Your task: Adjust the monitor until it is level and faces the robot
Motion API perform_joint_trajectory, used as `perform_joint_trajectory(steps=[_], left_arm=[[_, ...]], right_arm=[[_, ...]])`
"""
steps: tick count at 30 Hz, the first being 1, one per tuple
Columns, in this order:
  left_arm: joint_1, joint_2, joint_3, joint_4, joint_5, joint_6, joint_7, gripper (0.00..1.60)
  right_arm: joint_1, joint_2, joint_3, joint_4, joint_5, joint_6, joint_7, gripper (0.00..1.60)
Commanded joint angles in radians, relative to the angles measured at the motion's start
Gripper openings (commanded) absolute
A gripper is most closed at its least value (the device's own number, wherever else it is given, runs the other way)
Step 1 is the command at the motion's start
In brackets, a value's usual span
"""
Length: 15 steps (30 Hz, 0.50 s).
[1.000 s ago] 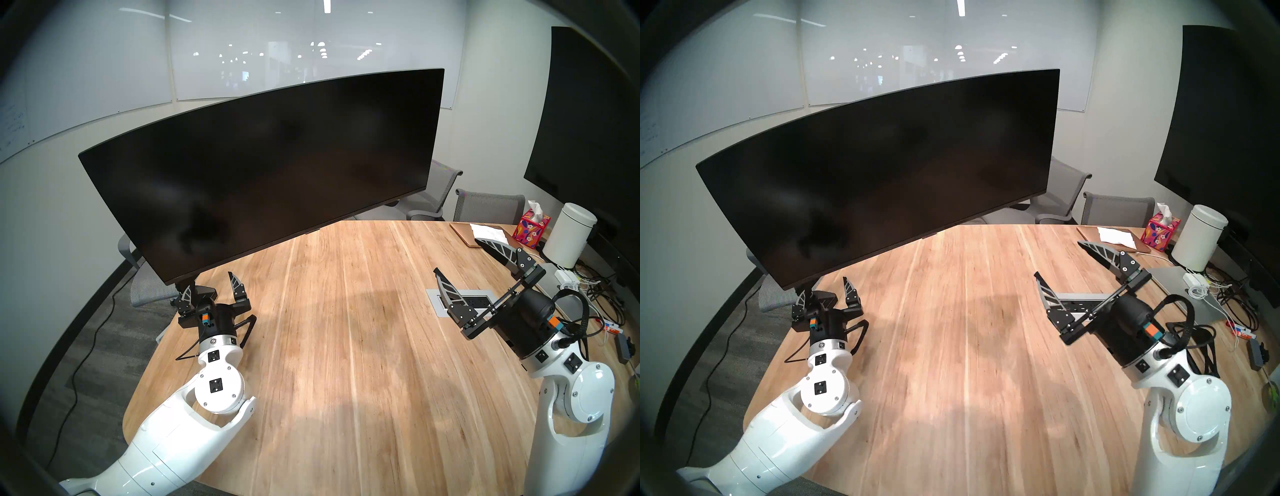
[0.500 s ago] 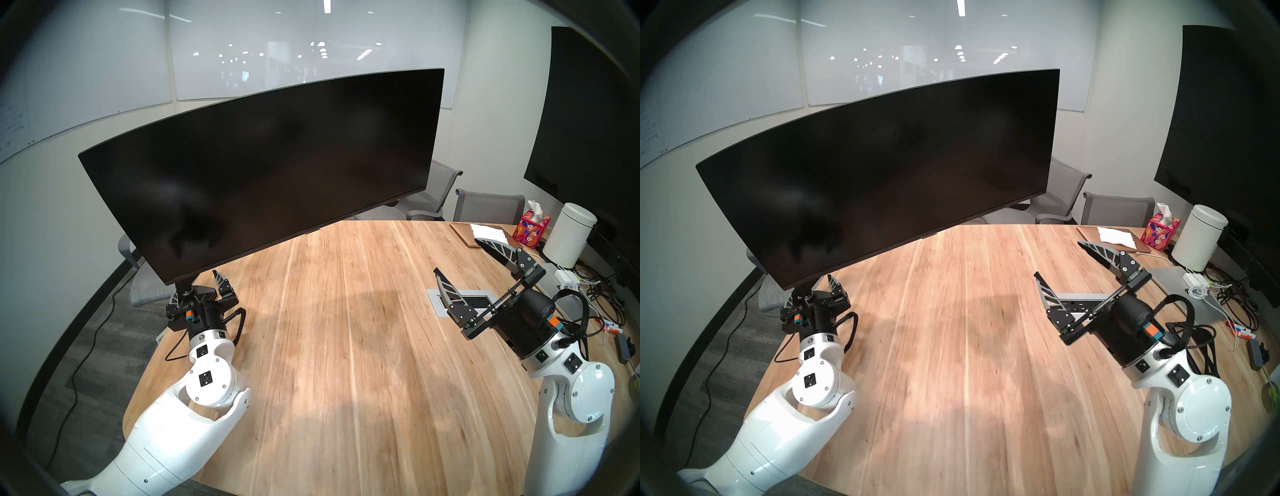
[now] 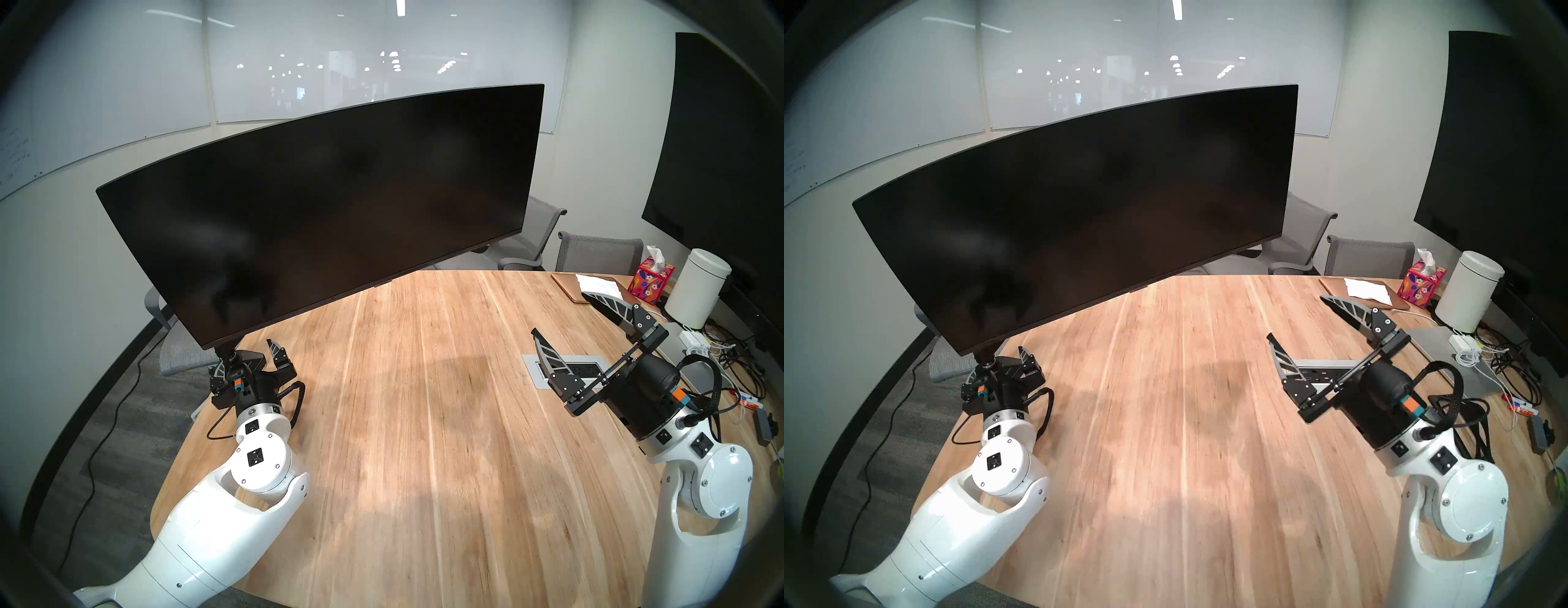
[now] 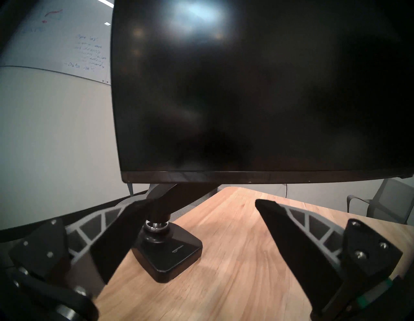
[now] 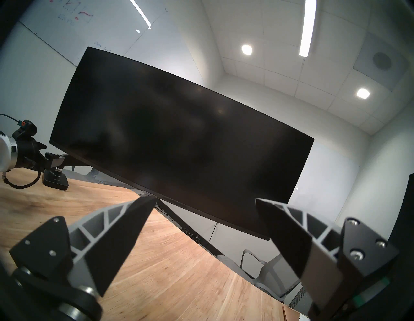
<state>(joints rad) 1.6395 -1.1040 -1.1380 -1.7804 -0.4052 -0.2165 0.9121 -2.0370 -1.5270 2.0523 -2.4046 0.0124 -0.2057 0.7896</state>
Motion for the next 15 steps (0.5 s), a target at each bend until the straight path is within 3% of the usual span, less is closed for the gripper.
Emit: perform_joint_trajectory(steps=[1, 15], left_arm=[[-0.045, 0.023, 0.008, -0.003, 0.057, 0.008, -0.013, 1.60], [-0.048, 0.021, 0.011, 0.002, 0.070, 0.004, -0.011, 1.60]], right_arm=[[0.002, 0.002, 0.001, -0.017, 0.006, -0.001, 0.002, 1.60], [0.002, 0.002, 0.001, -0.017, 0.006, -0.001, 0.003, 1.60]])
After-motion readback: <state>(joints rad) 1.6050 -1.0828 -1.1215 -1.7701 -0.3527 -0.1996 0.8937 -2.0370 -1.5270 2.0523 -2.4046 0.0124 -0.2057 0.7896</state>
